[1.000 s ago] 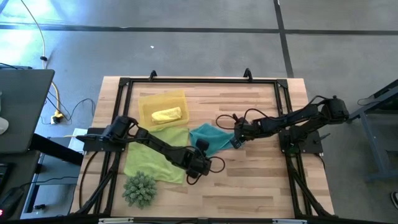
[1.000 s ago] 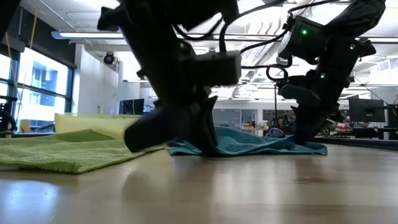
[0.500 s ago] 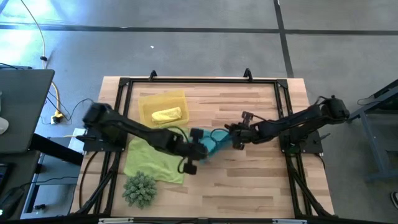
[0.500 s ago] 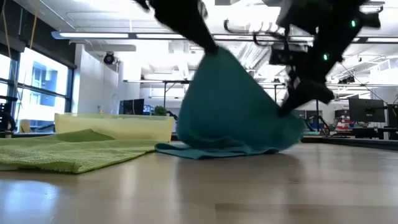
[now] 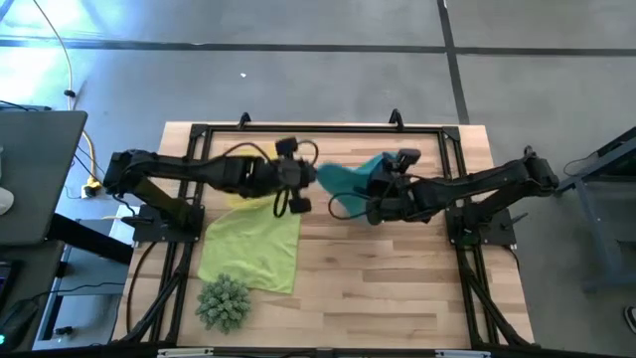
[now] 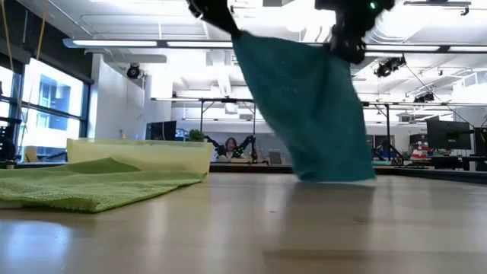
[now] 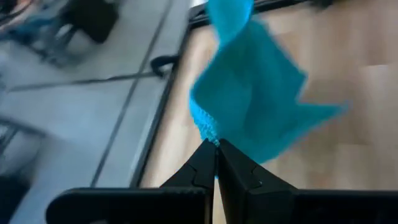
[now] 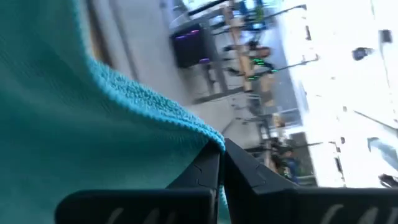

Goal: Roll microfiber towels into tight, uniform cylinder then place into a basket
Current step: Roll the blue microfiber towel

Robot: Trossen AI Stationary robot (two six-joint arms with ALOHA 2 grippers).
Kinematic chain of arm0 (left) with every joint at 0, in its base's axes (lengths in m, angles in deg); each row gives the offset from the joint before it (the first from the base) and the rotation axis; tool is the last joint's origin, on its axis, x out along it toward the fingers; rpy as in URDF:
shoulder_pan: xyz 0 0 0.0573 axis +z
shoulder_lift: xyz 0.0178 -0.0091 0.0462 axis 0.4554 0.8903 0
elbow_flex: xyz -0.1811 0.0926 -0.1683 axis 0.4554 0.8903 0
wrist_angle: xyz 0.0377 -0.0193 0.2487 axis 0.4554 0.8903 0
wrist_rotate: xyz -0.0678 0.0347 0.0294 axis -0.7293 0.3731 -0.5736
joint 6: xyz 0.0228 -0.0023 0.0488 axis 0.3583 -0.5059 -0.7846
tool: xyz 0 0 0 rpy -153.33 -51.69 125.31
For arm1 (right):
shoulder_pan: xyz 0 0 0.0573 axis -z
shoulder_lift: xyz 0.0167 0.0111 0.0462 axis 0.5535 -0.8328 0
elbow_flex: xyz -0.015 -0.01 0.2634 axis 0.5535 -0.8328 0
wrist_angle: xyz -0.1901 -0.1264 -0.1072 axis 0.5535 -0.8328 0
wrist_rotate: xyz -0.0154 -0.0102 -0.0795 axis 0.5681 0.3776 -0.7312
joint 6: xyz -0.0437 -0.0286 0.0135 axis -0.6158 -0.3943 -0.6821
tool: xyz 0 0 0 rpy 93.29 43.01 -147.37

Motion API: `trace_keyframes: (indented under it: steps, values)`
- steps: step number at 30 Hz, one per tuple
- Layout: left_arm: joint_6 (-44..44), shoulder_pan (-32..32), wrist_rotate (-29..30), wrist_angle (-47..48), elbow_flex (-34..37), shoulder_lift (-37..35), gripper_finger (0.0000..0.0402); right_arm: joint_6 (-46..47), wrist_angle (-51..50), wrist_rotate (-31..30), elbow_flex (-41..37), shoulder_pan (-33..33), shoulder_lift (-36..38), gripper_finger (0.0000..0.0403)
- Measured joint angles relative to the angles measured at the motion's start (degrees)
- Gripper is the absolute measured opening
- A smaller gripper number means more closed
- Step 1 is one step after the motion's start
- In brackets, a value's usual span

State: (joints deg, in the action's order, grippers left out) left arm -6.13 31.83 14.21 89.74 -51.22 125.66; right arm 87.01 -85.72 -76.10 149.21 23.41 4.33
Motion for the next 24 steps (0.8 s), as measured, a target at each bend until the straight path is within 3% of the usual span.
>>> trace_keyframes:
  steps: [1,3,7,9,11,14,17,24]
  values:
    - [0.9,0.8,-0.2,-0.1,0.0,0.0,0.0001,-1.0,0.1,-0.4,1.0,0.1,0.0,0.0]
    - [3.4,2.1,-5.7,0.5,0.0,0.0,0.0001,-2.4,-0.1,4.6,3.2,0.2,0.0,0.0]
    - [5.2,3.1,-28.9,1.5,0.0,0.0,0.0001,-1.2,-2.4,30.6,7.4,0.0,0.0,0.0]
    - [3.1,3.0,-33.4,1.5,0.0,0.0,0.0001,-1.0,-4.8,35.9,8.7,-0.1,0.0,0.0]
    - [1.6,2.9,-29.2,1.4,0.0,0.0,0.0001,0.3,-6.3,29.6,9.0,-0.1,0.0,0.0]
    - [0.3,3.6,-16.4,0.9,0.0,0.0,0.0001,1.1,-7.3,17.9,9.1,1.4,0.0,0.0]
    - [-5.7,4.8,-8.7,0.7,0.0,0.0,0.0001,-2.5,-7.4,17.2,9.1,4.1,0.0,0.0]
    - [-13.6,10.6,-7.9,-6.6,0.0,0.7,0.0001,-11.1,-6.8,16.7,9.1,12.8,0.0,0.0]
